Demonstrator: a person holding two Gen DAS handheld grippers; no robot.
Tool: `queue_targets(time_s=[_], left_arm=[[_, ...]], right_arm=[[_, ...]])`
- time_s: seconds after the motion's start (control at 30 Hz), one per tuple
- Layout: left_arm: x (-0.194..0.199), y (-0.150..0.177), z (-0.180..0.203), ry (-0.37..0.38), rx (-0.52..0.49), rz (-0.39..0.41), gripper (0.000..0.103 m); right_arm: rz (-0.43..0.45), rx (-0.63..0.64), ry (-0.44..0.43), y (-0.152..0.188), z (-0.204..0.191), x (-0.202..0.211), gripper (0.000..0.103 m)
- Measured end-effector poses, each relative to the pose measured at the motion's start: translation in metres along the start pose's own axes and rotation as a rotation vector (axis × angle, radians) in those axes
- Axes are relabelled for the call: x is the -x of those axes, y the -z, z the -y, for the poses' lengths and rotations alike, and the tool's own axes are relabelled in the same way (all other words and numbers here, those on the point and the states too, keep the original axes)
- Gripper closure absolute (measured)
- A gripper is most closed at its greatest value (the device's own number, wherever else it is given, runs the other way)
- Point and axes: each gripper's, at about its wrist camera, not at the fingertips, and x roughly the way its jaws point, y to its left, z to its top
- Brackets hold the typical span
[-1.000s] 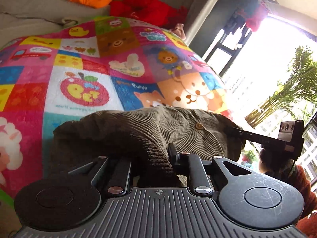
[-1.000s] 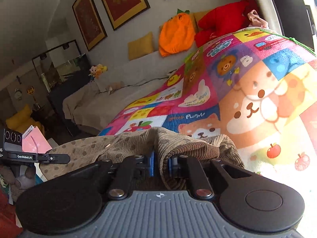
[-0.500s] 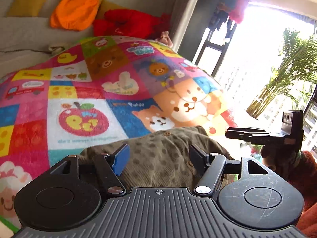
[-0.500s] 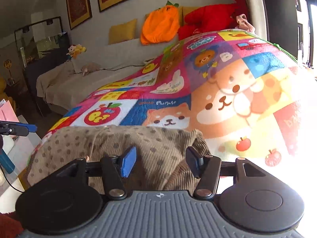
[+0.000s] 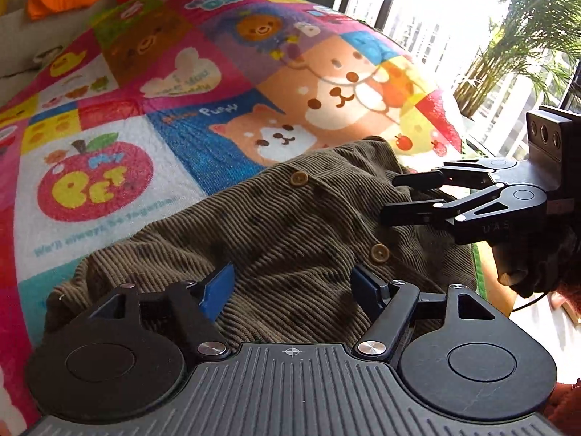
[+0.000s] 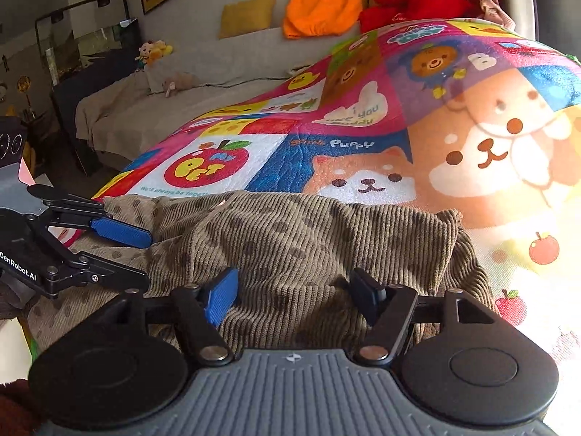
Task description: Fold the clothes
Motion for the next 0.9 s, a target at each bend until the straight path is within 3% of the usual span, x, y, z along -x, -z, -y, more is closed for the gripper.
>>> queue_targets(time_s=[0.1,0.17,0.3,0.37,0.5,0.57,0.6,0.67,0.7,0.73,0.83,0.9], left_arm=[[0.019,-0.003,-0.013,-0.033,-0.025,0.04,0.011],[0.028,-0.004,-0.027,-0.06,-0.026,0.056,0.01],[0.024,-0.007,-0.068,-0.088,0.04,0.036,0.01],[0.015,-0.008,-0.082,-0.053,0.067,0.007,0.009],[0.0,-0.005,-0.09,-0.061,0.071,-0.024,0.009],[-0.005,-0.002,-0.091,-0.075,0.078,-0.026,0.01],[-0.007,0.0,-0.092,-0.082,0.082,-0.026,0.011],[-0.007,0.002,-0.093,-0.092,0.089,-0.018,0.018],[-0.005,0.003,-0.093,-0.095,0.093,-0.009,0.024],[-0.004,0.003,-0.093,-0.099,0.097,-0.001,0.032],[0.003,0.007,-0.09,-0.103,0.099,0.012,0.044],[0.008,0.012,-0.087,-0.093,0.11,0.013,0.046]], right_arm=[[0.028,-0.008,0.07,0.002,0.008,0.033,0.028],[0.053,-0.055,0.132,0.008,0.02,0.055,0.021],[0.066,-0.308,0.215,0.037,0.063,0.088,0.018],[0.056,-0.471,0.194,0.055,0.084,0.09,0.018],[0.083,-0.728,0.087,0.081,0.103,0.085,0.012],[0.062,-0.712,0.016,0.076,0.092,0.077,0.013],[0.039,-0.685,-0.011,0.073,0.083,0.07,0.017],[0.002,-0.565,0.023,0.062,0.062,0.055,0.029],[-0.015,-0.481,0.063,0.056,0.053,0.048,0.063],[-0.025,-0.458,0.07,0.05,0.054,0.041,0.07],[-0.049,-0.384,0.092,0.029,0.059,0.019,0.076],[-0.05,-0.308,0.119,0.007,0.061,-0.003,0.078]])
